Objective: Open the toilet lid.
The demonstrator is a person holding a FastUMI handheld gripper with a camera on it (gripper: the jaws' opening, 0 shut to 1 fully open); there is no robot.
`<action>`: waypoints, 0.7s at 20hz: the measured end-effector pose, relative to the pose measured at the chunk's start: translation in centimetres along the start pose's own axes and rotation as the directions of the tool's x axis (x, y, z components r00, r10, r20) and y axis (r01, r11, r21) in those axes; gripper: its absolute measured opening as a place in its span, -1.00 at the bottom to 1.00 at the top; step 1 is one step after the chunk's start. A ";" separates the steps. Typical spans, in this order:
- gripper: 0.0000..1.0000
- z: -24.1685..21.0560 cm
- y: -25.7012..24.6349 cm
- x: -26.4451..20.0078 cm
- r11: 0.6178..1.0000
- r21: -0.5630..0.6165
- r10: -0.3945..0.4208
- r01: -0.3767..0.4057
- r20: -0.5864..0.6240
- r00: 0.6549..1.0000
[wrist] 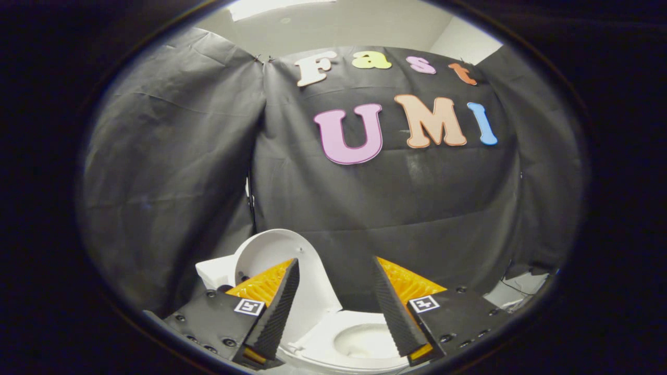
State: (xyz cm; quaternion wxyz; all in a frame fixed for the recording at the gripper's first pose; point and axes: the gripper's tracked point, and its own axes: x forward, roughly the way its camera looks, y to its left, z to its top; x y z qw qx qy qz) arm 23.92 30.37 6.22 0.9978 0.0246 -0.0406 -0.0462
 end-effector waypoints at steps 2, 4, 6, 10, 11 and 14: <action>0.71 0.4 -1.6 -0.9 1.000 -0.006 0.007 -0.007 0.008 1.000; 0.71 1.4 -3.4 -1.7 1.000 -0.004 0.005 -0.005 0.030 1.000; 0.71 2.0 -5.3 -2.4 1.000 -0.005 -0.011 0.011 0.039 0.999; 0.70 2.6 -8.2 -4.2 1.000 0.001 0.006 -0.006 0.039 0.999; 0.70 2.9 -9.4 -4.7 1.000 -0.006 -0.008 0.008 0.043 0.999; 0.70 3.0 -12.7 -6.1 0.997 -0.040 -0.061 0.062 0.036 0.997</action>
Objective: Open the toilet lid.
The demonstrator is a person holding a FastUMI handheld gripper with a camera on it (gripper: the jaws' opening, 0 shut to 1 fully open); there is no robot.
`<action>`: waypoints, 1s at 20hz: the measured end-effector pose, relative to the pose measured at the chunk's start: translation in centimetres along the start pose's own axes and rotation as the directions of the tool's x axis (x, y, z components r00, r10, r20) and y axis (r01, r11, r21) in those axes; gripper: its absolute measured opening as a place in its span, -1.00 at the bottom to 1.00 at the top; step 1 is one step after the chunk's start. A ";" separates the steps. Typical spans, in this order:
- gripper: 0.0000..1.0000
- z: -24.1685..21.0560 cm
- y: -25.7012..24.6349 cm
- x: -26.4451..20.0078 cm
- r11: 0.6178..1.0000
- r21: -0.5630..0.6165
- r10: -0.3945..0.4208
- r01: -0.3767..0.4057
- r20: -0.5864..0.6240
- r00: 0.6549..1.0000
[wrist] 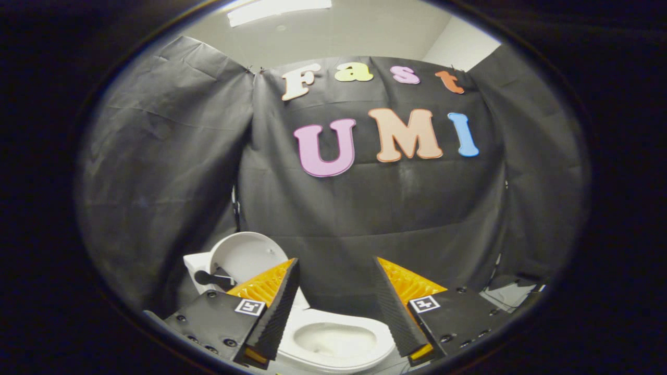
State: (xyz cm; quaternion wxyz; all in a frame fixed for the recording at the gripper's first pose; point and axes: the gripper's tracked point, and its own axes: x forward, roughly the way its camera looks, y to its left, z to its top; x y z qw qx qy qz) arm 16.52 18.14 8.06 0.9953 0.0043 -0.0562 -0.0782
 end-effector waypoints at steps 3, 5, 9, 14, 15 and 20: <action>0.70 0.3 -2.1 -0.7 1.000 -0.003 -0.014 0.014 -0.002 1.000; 0.70 0.4 -2.8 -1.1 1.000 0.007 -0.006 0.006 0.000 1.000; 0.70 0.6 -5.9 -2.1 0.999 -0.025 -0.035 0.035 -0.006 0.999; 0.70 0.6 -9.7 -3.9 0.995 -0.067 -0.079 0.078 -0.002 0.997; 0.70 0.7 -10.3 -4.3 0.995 -0.057 -0.078 0.078 0.001 0.997; 0.70 -0.2 -14.3 -5.5 0.993 -0.028 -0.115 0.115 0.000 0.993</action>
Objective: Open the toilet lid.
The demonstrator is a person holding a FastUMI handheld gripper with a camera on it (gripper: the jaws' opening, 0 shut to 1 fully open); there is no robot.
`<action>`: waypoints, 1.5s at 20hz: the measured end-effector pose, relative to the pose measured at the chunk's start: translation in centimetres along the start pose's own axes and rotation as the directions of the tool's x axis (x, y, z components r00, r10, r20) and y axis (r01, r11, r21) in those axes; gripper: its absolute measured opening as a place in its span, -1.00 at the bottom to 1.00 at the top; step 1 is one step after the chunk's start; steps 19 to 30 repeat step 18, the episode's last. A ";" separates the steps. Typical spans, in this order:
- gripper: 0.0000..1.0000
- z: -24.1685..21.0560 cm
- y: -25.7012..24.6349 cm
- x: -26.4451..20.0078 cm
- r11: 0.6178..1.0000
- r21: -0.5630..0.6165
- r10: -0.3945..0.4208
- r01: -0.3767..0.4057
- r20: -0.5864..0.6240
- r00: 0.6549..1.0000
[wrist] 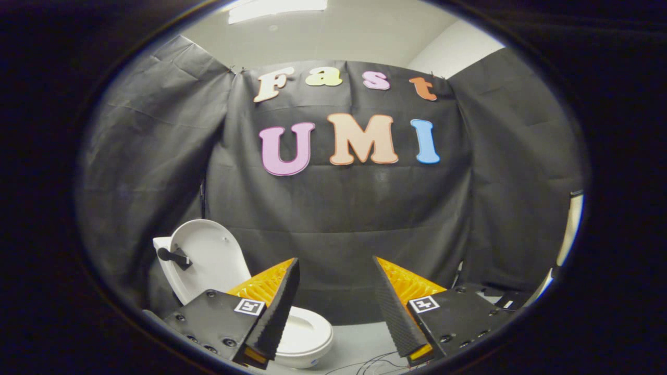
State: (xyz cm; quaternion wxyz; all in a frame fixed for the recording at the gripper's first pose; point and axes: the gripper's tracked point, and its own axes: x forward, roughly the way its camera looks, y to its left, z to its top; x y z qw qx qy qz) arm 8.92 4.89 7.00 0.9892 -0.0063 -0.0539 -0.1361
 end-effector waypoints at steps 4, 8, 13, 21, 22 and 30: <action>0.70 -1.4 -2.4 0.3 1.000 0.027 -0.002 0.002 -0.024 1.000; 0.70 -2.6 -4.1 0.4 0.998 0.065 -0.004 0.006 -0.036 0.999; 0.70 -4.3 -4.8 0.5 0.996 0.085 0.007 -0.001 -0.074 0.997; 0.71 -5.9 -5.5 0.6 0.996 0.094 0.022 -0.011 -0.111 0.994; 0.71 -5.9 -5.5 0.6 0.996 0.094 0.022 -0.011 -0.111 0.994; 0.71 -5.9 -5.5 0.6 0.996 0.094 0.022 -0.011 -0.111 0.994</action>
